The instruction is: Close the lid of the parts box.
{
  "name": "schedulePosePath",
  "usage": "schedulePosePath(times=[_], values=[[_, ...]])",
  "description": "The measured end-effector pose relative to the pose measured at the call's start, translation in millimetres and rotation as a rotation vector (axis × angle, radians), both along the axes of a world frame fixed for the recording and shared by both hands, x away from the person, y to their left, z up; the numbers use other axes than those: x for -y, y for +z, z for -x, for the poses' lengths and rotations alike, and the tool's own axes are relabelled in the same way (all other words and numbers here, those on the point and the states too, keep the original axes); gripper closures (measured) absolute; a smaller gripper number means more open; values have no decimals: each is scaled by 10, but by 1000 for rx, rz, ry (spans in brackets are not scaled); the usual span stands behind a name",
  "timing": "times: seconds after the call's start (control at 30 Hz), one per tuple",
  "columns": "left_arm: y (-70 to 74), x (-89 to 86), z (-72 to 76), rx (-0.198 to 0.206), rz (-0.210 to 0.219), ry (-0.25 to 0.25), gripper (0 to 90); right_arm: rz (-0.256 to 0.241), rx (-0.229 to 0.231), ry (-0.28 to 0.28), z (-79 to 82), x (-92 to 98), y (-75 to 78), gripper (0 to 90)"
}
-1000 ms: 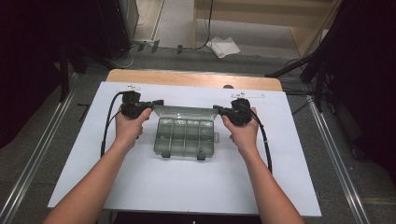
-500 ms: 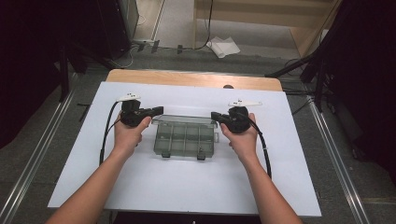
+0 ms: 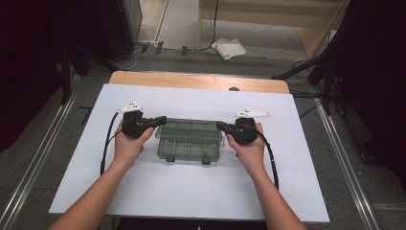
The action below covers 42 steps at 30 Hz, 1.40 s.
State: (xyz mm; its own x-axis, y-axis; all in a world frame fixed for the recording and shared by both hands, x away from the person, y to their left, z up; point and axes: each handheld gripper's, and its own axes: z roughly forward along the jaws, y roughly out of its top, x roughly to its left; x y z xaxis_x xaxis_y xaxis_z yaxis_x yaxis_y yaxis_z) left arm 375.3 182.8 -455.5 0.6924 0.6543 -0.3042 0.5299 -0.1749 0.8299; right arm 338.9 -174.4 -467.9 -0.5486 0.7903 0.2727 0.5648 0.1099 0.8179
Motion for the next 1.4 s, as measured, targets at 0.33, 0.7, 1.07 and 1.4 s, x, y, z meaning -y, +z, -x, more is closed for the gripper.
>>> schedulePosePath(times=[0.33,0.7,1.07,1.4], values=[[-103,-53,197,8,-14,-20,896,12,15,24,175,-21,-23,900],[-153,-51,446,47,-38,-46,896,24,22,40,356,-44,-111,900],[-259,-78,610,47,-36,-37,893,25,36,49,525,-77,-190,900],[-333,-89,732,45,-44,-32,894,37,47,44,634,-97,-262,900]])
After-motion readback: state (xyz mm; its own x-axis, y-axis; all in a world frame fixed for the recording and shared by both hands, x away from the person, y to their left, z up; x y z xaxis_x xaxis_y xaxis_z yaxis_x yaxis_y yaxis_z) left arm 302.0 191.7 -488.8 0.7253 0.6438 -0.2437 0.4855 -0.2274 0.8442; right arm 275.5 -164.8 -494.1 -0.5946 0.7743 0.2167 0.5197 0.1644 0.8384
